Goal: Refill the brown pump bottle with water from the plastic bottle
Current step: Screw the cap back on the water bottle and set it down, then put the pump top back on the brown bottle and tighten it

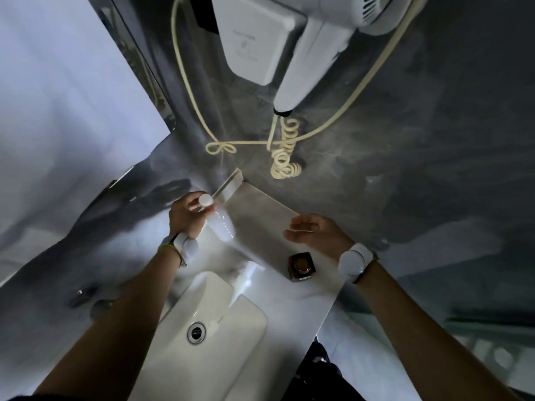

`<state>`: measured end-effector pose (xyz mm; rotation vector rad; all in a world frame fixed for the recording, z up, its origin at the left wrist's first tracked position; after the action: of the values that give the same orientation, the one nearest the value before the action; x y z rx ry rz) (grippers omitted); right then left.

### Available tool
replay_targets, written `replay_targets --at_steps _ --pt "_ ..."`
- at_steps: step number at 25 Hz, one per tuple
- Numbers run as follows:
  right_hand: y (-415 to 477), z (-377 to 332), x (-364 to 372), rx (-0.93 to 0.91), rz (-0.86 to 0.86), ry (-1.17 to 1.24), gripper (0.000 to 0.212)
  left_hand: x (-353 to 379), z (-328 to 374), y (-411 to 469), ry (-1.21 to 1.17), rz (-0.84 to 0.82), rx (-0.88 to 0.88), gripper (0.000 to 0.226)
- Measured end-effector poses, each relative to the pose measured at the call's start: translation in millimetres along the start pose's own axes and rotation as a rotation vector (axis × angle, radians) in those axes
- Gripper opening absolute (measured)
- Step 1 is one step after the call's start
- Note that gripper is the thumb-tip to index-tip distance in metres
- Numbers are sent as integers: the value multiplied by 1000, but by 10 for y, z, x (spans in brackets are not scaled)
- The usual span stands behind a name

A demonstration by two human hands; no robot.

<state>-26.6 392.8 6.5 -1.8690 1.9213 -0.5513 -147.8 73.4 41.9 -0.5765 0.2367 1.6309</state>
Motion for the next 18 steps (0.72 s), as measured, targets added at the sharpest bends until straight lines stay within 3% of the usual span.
replay_targets --at_steps 7,11,18 --pt "-8 203 -103 15 11 -42 35 27 -111 -23 69 -13 -16 45" --pt "-51 357 -227 30 28 -47 46 87 -195 -85 107 -44 -64 55" --pt "-36 793 -413 65 -5 -62 63 254 -757 -311 345 -39 -300 84"
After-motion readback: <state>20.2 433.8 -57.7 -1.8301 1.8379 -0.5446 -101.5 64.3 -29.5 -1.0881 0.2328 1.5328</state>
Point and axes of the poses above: each hand's wrist, its own y-axis towards the middle knuckle, its own x-axis out of the palm, z = x × y, the point moved 10 cm from there along y, towards the middle knuckle, and after that the axes turned 2 degrees about -x, right-handed, at the moved point
